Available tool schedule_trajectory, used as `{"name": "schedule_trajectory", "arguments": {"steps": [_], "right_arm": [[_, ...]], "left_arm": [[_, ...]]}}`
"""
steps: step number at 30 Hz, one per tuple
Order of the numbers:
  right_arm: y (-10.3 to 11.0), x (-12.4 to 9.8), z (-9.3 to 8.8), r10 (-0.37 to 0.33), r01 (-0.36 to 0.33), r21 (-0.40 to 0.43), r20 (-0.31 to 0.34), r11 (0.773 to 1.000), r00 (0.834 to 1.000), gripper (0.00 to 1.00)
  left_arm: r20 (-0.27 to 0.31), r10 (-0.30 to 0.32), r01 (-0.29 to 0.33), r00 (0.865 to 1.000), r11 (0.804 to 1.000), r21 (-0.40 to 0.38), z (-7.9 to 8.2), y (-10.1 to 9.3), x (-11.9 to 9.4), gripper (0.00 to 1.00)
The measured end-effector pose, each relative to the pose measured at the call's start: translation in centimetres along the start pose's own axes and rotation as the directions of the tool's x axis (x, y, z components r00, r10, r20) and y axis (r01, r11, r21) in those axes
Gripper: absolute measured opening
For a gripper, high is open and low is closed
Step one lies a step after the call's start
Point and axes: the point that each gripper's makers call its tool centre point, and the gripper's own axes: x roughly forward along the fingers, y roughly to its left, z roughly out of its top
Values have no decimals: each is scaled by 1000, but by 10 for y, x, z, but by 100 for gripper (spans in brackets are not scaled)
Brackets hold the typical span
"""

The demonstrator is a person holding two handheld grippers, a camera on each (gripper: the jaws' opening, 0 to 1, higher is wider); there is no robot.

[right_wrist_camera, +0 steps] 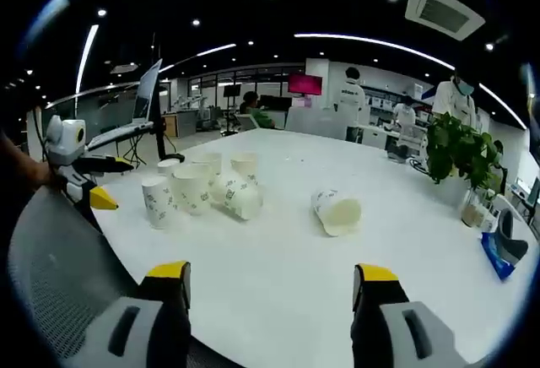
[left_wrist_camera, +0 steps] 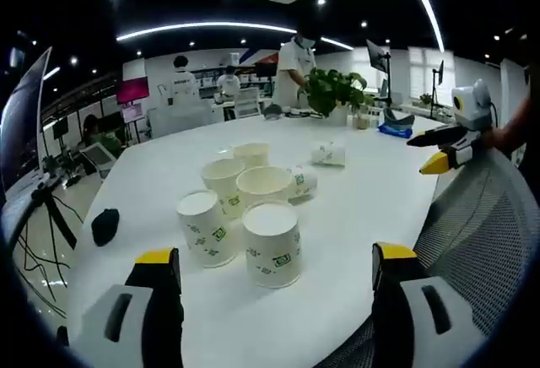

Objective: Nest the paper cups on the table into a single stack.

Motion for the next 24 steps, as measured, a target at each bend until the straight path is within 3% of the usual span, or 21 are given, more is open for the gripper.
{"name": "schedule_trajectory", "arguments": {"steps": [24], "right_arm": [[5,1,1,28,-28,-3,11,1000,1000,87]], "left_arm": [[11,-5,5,1000,1000,2,3,-1,-1,93]]}}
